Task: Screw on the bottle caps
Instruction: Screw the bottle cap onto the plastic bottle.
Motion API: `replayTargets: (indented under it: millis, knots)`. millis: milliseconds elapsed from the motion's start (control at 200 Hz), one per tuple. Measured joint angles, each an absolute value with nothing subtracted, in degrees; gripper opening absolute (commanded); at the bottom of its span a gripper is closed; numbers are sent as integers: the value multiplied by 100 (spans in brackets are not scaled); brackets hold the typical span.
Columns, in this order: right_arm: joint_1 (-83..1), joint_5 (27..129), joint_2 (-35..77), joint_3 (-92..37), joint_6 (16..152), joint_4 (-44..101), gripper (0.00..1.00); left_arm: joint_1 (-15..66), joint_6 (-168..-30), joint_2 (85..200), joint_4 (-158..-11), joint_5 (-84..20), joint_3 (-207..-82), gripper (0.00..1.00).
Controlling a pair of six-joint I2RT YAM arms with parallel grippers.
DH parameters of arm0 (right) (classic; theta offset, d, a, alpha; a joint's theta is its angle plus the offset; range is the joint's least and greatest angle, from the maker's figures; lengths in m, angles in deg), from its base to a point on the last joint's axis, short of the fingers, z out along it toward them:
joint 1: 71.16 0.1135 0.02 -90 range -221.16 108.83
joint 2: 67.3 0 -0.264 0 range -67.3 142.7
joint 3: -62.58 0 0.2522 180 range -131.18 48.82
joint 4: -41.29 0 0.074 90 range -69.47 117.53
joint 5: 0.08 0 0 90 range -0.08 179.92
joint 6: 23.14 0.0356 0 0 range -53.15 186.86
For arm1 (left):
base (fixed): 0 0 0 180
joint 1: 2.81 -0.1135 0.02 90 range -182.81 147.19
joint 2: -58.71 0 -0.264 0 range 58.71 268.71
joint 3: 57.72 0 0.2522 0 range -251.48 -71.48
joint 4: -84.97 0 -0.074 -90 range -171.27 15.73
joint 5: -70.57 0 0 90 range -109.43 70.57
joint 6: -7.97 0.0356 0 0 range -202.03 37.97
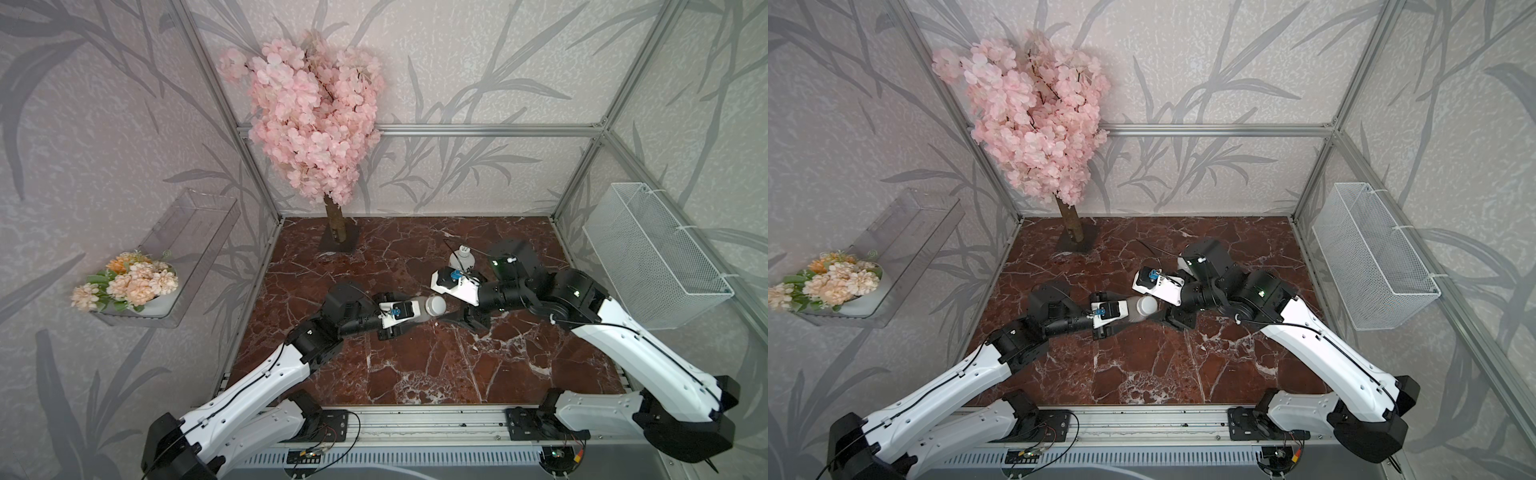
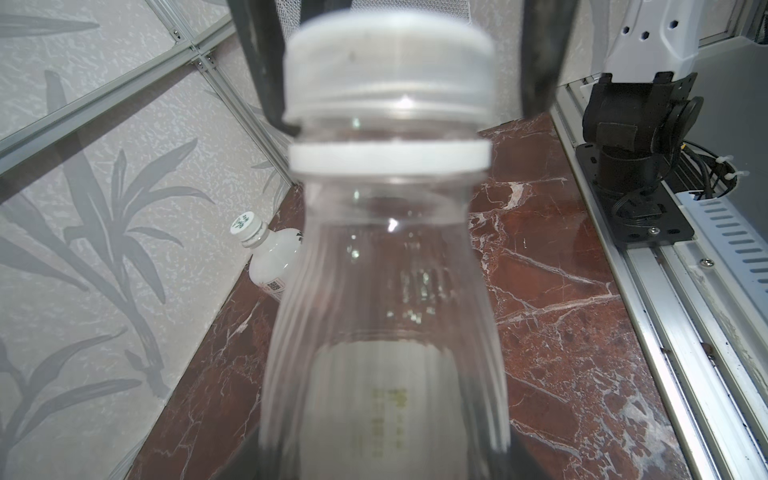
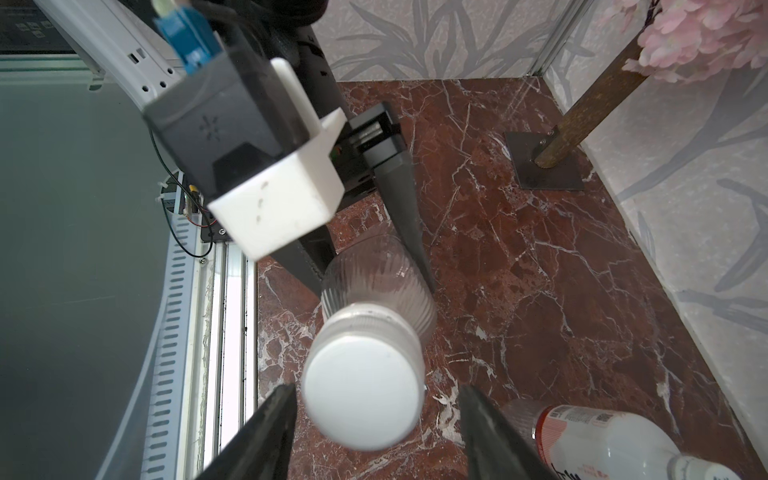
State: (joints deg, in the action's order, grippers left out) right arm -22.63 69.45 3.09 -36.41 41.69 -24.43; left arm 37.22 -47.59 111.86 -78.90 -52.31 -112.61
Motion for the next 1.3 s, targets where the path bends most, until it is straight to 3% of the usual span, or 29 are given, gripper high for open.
replayTargets:
  millis: [380, 650, 745, 1025, 1300]
  knots:
    - [-2198, 6921, 349, -3659, 4171, -2334, 54, 3730, -4757, 11190, -7868, -5222, -11261, 46]
    - [-2174, 6897, 353, -3670, 4201, -2362, 13, 3733, -4759, 11223, -7866, -5187, -11261, 45]
    - [-2165, 6919, 353, -3670, 4271, -2362, 3, 3733, -4759, 11223, -7868, -5174, -11261, 46]
    - [-2145, 7107, 397, -3687, 5043, -2260, 0, 3748, -4752, 11142, -8040, -4650, -11206, 47]
    - [-2180, 7415, 956, -3888, 7076, -1842, 0, 3748, -4530, 10958, -8738, -3445, -10765, 46]
